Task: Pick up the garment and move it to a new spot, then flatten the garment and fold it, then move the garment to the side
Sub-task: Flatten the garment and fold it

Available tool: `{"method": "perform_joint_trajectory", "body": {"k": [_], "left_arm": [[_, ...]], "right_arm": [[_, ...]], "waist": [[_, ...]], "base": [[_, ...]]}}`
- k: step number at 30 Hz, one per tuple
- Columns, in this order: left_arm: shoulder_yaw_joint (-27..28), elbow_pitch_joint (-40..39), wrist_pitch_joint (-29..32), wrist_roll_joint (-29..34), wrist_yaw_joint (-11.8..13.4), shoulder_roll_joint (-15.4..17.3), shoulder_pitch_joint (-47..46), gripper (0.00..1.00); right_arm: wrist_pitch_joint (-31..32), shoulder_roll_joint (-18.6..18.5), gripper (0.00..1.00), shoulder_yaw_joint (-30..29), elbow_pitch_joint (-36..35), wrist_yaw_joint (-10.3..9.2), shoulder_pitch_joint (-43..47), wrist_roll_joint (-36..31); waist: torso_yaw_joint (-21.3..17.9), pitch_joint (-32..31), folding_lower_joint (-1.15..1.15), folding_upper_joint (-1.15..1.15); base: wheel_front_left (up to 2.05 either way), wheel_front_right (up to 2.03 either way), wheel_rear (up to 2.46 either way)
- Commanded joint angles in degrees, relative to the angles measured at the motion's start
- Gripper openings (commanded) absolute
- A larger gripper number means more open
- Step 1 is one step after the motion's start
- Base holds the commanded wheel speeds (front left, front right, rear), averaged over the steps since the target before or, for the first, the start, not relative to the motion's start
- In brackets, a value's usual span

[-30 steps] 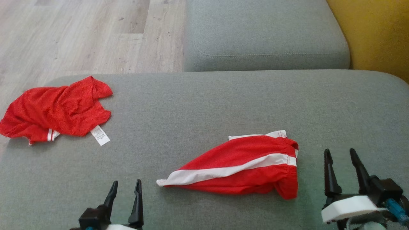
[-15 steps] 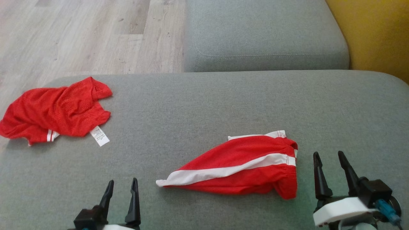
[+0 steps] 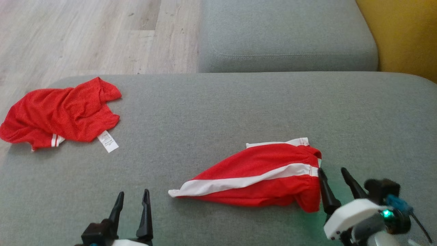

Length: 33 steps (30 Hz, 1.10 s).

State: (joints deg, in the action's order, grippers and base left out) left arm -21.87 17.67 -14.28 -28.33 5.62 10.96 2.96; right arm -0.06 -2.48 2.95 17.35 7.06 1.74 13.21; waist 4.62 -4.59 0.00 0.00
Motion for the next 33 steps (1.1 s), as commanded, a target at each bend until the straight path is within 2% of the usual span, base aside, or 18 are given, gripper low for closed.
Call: {"method": "perform_joint_trajectory", "body": {"k": [1, 7, 12, 13, 14, 15, 16, 17, 19, 28, 33], "left_arm": [[2.19, -1.65, -0.72, 0.06, 0.29, -0.08, -1.84, 1.00], [2.41, -1.28, -0.72, 0.22, 0.04, -0.52, -2.23, 1.00], [2.88, -1.21, -0.72, 0.38, -0.21, -0.67, -2.21, 1.00], [2.94, -1.19, -0.72, 0.41, -0.29, -0.72, -2.20, 1.00], [2.99, -1.15, -0.72, 0.43, -0.37, -0.79, -2.18, 1.00], [3.01, -1.09, -0.72, 0.45, -0.46, -0.86, -2.16, 1.00], [3.04, -1.03, -0.72, 0.49, -0.53, -0.93, -2.17, 1.00], [3.07, -0.97, -0.72, 0.52, -0.60, -1.01, -2.20, 1.00], [3.11, -0.80, -0.72, 0.55, -0.77, -1.16, -2.27, 1.00], [3.29, -0.15, -0.72, 0.86, -1.27, -1.49, -2.69, 1.00], [2.63, 0.44, -0.54, -0.36, -3.15, -2.31, -3.05, 1.00]], "right_arm": [[1.65, -0.40, 1.00, 1.69, -2.39, 0.43, -3.95, 0.57], [9.38, -0.40, 1.00, 3.29, -3.66, 0.43, -4.63, 1.95], [12.71, -0.40, 1.00, 4.39, -5.56, 0.43, -4.61, 3.73], [12.78, -0.40, 0.97, 4.42, -6.14, 0.43, -4.61, 4.09], [13.01, -0.40, 0.66, 4.27, -6.54, 0.43, -4.52, 4.30], [13.43, -0.40, 0.49, 4.23, -6.86, 0.43, -4.38, 4.46], [13.79, -0.40, 0.33, 4.18, -7.20, 0.43, -4.25, 4.68], [14.15, -0.40, 0.26, 4.13, -7.49, 0.43, -4.14, 4.98], [15.20, -0.40, 0.00, 4.25, -7.80, 0.43, -4.01, 5.20], [17.62, -1.79, 0.00, 7.09, -6.78, 0.43, -4.97, 6.99], [15.88, -2.42, 0.00, 6.78, -6.47, 0.43, -5.43, 6.85]], "waist": [[0.36, 0.22, 0.00, 0.00], [1.74, 0.85, 0.00, 0.00], [2.51, 1.14, 0.00, 0.00], [2.61, 1.17, 0.00, 0.00], [2.70, 1.20, 0.00, 0.00], [2.76, 1.22, 0.00, 0.00], [2.81, 1.27, 0.00, 0.00], [2.82, 1.34, 0.00, 0.00], [2.74, 1.50, 0.00, 0.00], [2.18, 1.96, 0.00, 0.00], [1.79, 1.89, 0.00, 0.00]], "base": [[0.00, 0.00, 0.00], [0.00, 0.00, 0.00], [0.00, 0.00, 0.00], [0.00, 0.00, 0.00], [0.00, 0.00, 0.00], [0.00, 0.00, 0.00], [0.00, 0.00, 0.00], [0.00, 0.00, 0.00], [0.00, 0.00, 0.00], [0.00, 0.00, 0.00], [0.00, 0.00, 0.00]]}}
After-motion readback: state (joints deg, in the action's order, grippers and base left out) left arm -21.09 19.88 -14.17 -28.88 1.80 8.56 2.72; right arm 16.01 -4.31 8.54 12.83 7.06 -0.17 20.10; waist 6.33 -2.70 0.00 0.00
